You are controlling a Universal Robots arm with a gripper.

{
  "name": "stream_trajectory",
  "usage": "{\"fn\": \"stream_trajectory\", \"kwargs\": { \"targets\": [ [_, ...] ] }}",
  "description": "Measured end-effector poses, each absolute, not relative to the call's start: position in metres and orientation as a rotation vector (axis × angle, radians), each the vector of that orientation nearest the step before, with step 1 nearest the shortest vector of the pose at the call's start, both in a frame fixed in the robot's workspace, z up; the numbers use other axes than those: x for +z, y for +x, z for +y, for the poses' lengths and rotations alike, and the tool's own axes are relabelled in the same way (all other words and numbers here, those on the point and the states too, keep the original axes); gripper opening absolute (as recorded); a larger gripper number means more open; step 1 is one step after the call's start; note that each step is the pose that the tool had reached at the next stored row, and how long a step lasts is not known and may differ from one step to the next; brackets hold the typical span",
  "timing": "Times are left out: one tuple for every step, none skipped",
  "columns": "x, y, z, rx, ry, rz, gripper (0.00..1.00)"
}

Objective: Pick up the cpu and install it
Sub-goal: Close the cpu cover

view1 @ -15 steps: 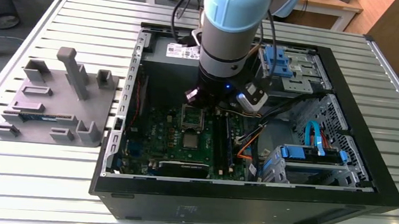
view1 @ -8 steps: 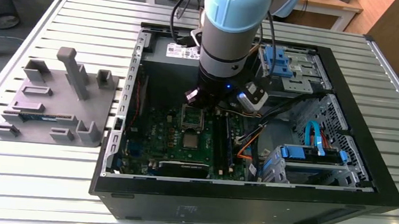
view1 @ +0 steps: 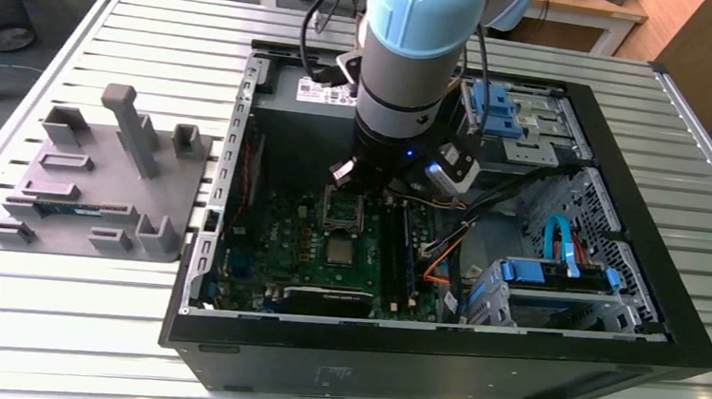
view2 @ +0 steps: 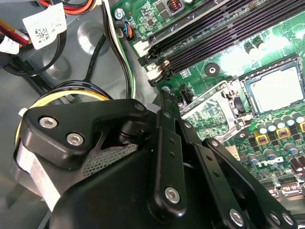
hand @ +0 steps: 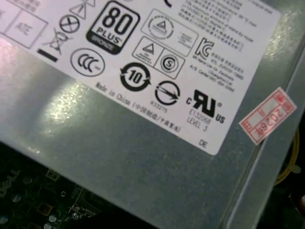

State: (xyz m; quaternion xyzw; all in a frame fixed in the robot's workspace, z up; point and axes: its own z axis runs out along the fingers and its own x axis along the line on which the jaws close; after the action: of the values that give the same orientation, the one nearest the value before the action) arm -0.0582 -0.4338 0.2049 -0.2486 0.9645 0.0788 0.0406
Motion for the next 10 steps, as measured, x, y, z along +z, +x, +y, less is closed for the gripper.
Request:
{"fn": "stream_trajectory", "kwargs": {
  "targets": [
    [0.2049,-0.0582,-0.4339,0.241,-0.762,2.954,0.11],
    [0.2049,-0.0582,-0.4338,0.242,-0.762,2.954,0.11],
    [0.2049,-0.0582,-0.4338,0.242,-0.763,2.954,0.11],
    [0.2053,-0.0582,-0.4339,0.241,-0.763,2.954,0.11],
    [0.2064,-0.0582,-0.4339,0.241,-0.764,2.954,0.11],
    [0.2078,-0.0582,-0.4339,0.241,-0.766,2.954,0.11],
    [0.2090,-0.0582,-0.4339,0.241,-0.768,2.953,0.11],
    [0.2098,-0.0582,-0.4338,0.240,-0.770,2.953,0.11],
    [0.2101,-0.0581,-0.4338,0.238,-0.772,2.953,0.11],
    [0.2101,-0.0580,-0.4338,0.235,-0.775,2.953,0.11]
  ]
}}
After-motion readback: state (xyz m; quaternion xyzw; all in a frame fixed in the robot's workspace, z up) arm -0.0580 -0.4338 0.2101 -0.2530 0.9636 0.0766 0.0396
